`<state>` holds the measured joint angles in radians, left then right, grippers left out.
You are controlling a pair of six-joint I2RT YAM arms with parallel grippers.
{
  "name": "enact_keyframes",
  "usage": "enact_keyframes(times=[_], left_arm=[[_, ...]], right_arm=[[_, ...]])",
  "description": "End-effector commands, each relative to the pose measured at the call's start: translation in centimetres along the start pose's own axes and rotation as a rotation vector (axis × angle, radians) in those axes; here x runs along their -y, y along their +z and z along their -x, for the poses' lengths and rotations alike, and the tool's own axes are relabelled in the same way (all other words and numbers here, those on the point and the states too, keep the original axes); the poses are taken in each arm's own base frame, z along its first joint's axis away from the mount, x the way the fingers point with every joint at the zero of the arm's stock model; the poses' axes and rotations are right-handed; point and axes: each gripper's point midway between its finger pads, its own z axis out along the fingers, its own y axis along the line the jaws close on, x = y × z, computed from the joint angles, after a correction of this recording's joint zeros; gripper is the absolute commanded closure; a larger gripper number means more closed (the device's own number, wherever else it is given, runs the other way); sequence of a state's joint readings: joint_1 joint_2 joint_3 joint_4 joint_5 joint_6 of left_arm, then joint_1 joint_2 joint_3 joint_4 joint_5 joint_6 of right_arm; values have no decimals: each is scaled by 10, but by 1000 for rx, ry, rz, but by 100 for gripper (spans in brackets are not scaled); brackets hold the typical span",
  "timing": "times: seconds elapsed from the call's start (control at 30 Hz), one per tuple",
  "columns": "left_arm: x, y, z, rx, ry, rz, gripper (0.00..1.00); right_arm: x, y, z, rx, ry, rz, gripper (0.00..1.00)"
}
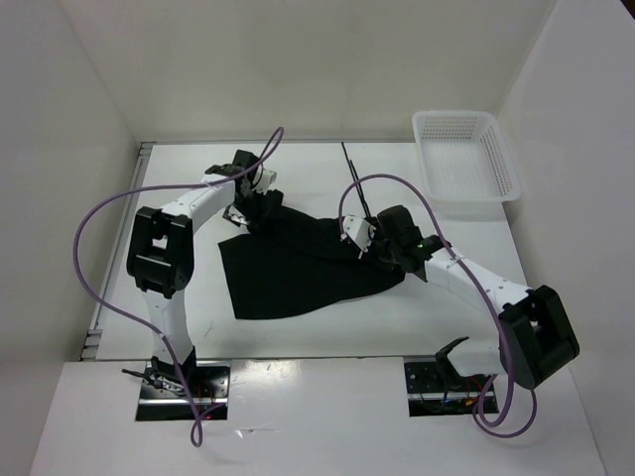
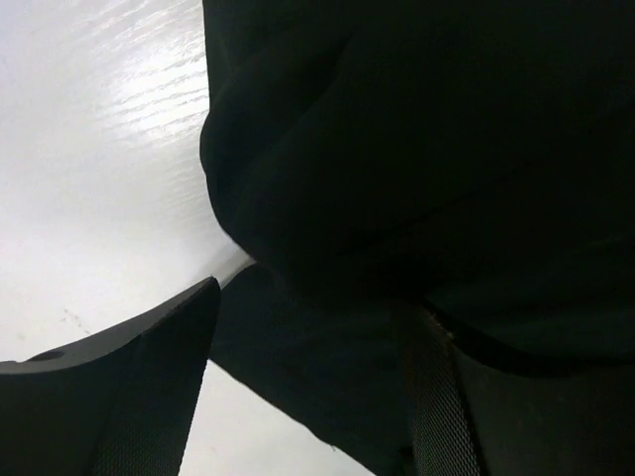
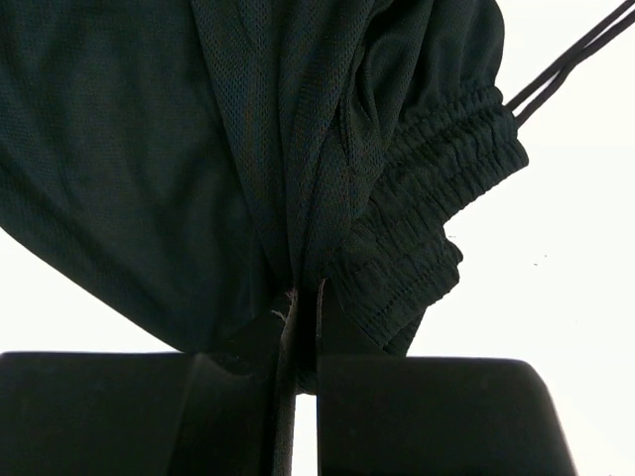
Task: Fold and stack the shorts
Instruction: Fold the shorts
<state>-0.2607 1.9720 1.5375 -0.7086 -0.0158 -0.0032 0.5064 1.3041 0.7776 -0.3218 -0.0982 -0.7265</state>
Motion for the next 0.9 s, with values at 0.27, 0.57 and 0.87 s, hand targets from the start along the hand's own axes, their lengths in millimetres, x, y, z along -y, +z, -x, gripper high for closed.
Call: enact_keyframes(times=[0.27, 0.57, 0.87], left_arm=[[-21, 22, 47, 156, -14, 70, 72], [-39, -32, 89, 313, -33, 148, 100], [-59, -127, 43, 292, -41, 377, 99]], right_arm=[[11, 8, 18, 42, 20, -32, 100], [52, 8, 34, 80, 40, -221, 100], [97, -11, 39, 108, 39, -403, 100]])
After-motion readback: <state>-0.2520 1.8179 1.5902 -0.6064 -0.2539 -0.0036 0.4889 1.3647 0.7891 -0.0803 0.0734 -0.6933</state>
